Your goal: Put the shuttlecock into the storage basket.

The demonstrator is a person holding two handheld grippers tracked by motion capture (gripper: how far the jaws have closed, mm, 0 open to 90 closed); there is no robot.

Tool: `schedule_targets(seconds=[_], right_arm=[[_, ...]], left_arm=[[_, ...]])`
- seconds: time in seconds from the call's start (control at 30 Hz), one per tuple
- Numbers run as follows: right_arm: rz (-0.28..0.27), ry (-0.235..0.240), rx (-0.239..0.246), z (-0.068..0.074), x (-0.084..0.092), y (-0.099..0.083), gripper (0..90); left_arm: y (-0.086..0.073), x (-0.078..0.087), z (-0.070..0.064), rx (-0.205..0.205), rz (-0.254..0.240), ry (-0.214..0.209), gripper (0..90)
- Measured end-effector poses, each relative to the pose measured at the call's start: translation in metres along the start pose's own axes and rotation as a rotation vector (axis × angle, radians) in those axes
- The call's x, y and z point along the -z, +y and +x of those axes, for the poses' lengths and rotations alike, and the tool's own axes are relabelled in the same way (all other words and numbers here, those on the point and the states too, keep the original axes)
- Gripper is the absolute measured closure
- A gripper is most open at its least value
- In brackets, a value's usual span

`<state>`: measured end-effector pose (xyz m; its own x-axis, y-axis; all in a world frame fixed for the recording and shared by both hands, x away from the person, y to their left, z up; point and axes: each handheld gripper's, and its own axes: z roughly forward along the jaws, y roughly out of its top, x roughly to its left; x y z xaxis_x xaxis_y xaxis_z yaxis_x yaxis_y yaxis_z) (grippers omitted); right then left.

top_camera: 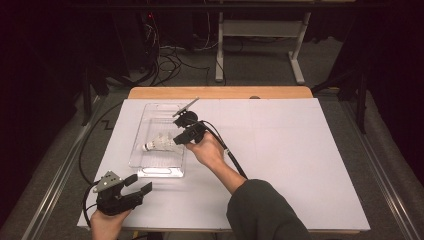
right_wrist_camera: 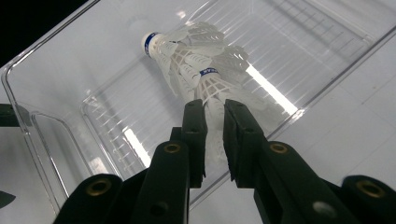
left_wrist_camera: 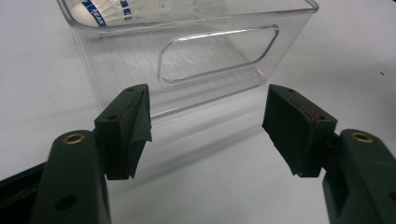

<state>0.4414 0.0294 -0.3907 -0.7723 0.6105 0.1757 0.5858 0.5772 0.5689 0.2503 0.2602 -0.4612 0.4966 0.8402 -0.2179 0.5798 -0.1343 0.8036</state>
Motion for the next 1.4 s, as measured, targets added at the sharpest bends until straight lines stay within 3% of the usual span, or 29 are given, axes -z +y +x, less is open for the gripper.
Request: schedule_targets(seconds=[0.5,1.4], right_arm=[[-0.054,0.008,0.008,-0.005,0.013,-0.007,73.6],[-0.083,-0.031,-0.006,-0.024,0.032,-0.025,63.8]], left_arm=[[0.000,0.000,0.000,0.003,-0.001,0.001,32.9],[0.000,0.000,0.001,0.005,-0.001,0.003,32.8]])
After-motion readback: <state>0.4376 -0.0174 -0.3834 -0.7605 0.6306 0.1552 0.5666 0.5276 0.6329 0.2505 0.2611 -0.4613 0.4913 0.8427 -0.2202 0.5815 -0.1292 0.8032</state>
